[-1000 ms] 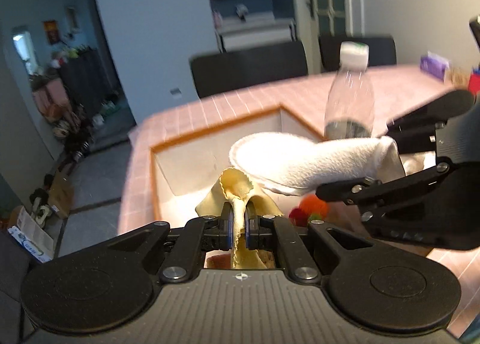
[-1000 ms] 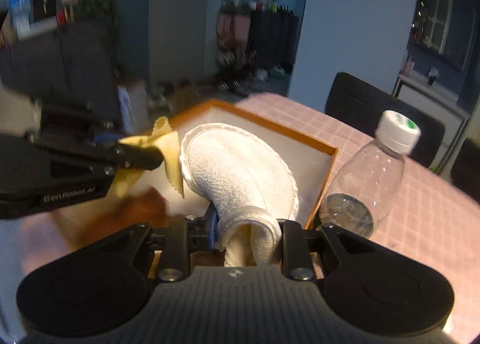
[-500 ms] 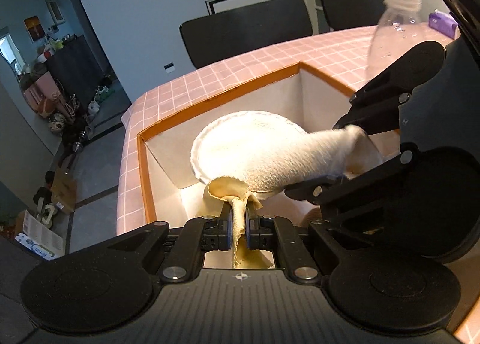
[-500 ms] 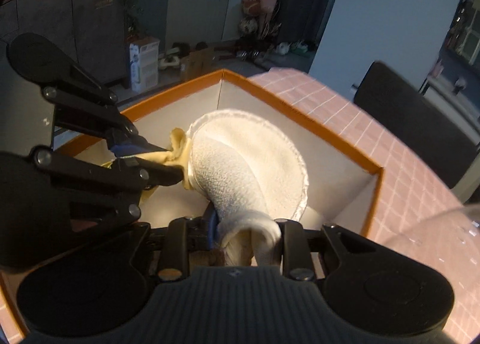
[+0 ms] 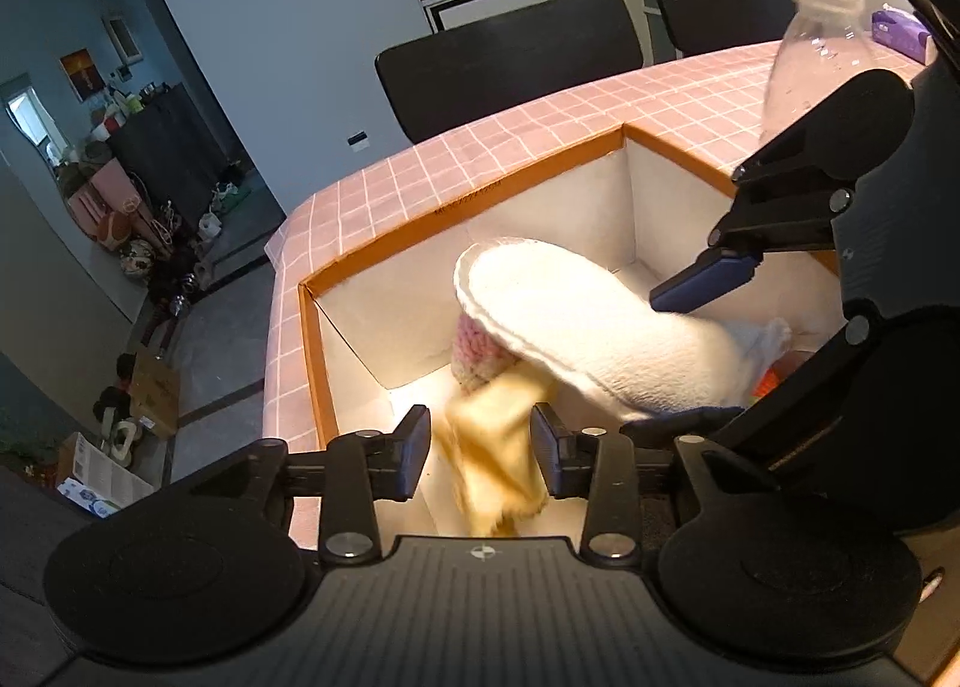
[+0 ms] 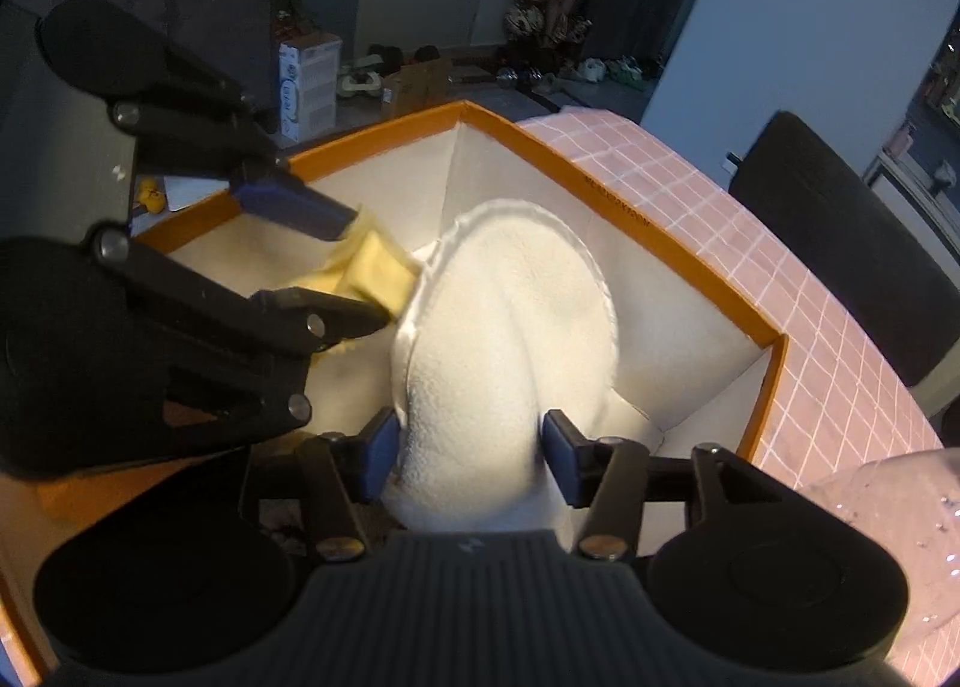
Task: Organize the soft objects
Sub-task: 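Lower the yellow cloth and cream mitt into the orange box and open both tools, then withdraw both tools from the box toward the white crumpled cloth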
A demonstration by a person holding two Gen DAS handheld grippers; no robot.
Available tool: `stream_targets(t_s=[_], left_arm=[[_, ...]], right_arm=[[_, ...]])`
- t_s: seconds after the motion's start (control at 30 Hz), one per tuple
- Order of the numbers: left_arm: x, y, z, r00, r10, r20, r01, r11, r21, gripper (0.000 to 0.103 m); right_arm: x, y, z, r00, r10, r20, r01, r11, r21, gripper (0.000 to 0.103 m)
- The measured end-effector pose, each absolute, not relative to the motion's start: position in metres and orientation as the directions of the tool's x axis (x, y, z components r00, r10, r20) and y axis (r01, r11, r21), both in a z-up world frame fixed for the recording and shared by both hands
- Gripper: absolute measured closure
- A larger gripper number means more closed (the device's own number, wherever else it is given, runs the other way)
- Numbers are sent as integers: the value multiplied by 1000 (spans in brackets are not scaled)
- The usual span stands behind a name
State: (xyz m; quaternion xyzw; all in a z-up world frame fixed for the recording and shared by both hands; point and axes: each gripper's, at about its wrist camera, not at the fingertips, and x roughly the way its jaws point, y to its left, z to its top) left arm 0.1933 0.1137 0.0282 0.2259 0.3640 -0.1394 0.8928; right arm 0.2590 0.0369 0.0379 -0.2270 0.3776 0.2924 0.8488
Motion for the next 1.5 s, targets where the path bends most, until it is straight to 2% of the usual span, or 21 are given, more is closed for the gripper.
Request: stream_targets(t_s=[0.1, 0.33, 0.6, 0.8, 0.93, 1.13, 1.3, 1.5], left_arm=[[188, 111, 34, 708, -90, -701, 417, 853, 312, 53], [166, 108, 52, 750, -111, -652, 391, 869, 302, 53], [115, 92, 82, 838, -219, -500, 361, 909, 207, 53], [79, 64, 90, 871, -300, -390, 375, 918, 132, 53], [60, 40, 85, 875, -341, -343, 392, 915, 92, 53], [45, 6, 67, 843, -419, -338, 450, 893, 16, 53], [49, -21, 46, 813, -434, -388, 459, 888, -29, 53], [48, -45, 14, 789, -438, -431, 461, 886, -55, 53]], right_arm=[[251, 35, 43, 553, 327, -766, -676, 714, -182, 48], [232, 19, 58, 562, 369, -740, -673, 725, -150, 46], [185, -20, 83, 628, 442, -641, -640, 762, -100, 45], [139, -68, 86, 726, 406, -555, -542, 834, -98, 44], [112, -105, 79, 770, 362, -526, -468, 880, -78, 36], [80, -162, 67, 804, 283, -522, -342, 940, -17, 35], [66, -199, 49, 806, 227, -546, -249, 968, 35, 35], [57, -229, 24, 817, 111, -566, -127, 992, 12, 35]])
